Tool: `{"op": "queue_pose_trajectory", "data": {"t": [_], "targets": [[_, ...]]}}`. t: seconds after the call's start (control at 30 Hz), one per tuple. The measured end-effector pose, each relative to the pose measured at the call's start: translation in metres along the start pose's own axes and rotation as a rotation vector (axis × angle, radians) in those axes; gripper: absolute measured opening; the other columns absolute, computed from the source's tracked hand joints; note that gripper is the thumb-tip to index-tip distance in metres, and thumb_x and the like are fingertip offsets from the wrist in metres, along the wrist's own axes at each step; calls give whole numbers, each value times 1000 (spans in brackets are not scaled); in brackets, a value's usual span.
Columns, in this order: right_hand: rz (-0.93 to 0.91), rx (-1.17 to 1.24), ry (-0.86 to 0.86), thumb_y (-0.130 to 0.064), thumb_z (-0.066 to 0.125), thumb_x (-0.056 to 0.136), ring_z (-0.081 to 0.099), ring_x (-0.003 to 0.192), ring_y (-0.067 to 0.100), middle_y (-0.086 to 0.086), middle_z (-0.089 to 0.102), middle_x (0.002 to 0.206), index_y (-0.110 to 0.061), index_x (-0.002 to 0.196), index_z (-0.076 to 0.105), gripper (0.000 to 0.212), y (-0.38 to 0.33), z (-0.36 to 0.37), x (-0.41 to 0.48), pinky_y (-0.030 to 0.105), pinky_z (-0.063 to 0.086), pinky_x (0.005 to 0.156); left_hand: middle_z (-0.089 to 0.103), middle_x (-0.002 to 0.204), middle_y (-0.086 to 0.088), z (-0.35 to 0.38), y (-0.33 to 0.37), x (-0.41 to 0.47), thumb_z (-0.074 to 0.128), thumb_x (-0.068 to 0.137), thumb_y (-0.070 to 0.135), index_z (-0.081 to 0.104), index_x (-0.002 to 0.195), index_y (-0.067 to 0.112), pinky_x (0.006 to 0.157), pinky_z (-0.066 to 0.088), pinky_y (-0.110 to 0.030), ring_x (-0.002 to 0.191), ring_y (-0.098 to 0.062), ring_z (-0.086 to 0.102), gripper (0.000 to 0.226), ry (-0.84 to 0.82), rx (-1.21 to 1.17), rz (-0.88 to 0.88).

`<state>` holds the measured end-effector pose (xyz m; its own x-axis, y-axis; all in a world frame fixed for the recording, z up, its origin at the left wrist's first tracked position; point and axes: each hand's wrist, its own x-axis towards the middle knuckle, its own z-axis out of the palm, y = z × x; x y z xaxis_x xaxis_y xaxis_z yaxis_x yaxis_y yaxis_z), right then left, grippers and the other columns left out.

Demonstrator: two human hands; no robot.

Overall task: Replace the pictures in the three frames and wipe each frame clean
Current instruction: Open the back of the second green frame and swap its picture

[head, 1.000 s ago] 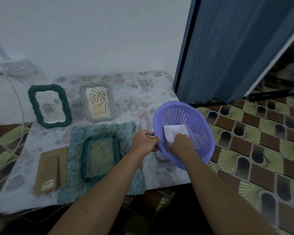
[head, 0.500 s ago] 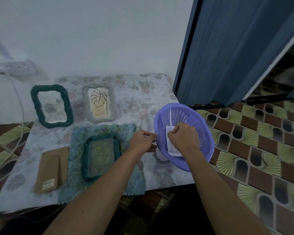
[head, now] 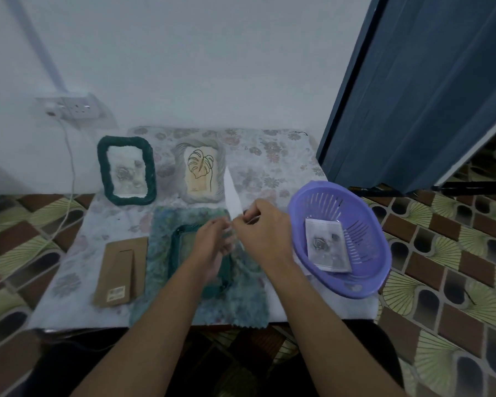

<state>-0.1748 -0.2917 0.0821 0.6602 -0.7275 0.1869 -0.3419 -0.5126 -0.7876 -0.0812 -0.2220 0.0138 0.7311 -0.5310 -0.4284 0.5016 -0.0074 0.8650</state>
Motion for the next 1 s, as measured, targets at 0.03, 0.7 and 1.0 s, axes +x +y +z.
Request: {"op": "queue_pose_trajectory", "data": {"t": [0.03,0.7,1.0], "targets": [[6,35,-15,-20,69,80,60,63,11,-4,61,64,-14,68,54,20,-3,9,-3,21,42,54,56,90,-10,-11,-1,-2,54,96,16,58,118,-2,56,37,-30,60,-15,48,28,13,-34,-23],[305,-225,-401,-50,62,92,61,81,16,-5,62,82,-22,83,61,30,52,99,-36,30,48,66,61,80,2,-124,-33,-5,76,84,12,65,99,10,58,45,-22,72,-12,58,18,354,764,227],[283,-345,-390,-49,67,84,54,114,22,0,47,130,-25,125,52,49,64,106,-31,35,48,87,62,90,-3,-130,-43,2,80,80,22,67,106,8,70,44,-28,81,-16,56,32,374,917,255]]}}
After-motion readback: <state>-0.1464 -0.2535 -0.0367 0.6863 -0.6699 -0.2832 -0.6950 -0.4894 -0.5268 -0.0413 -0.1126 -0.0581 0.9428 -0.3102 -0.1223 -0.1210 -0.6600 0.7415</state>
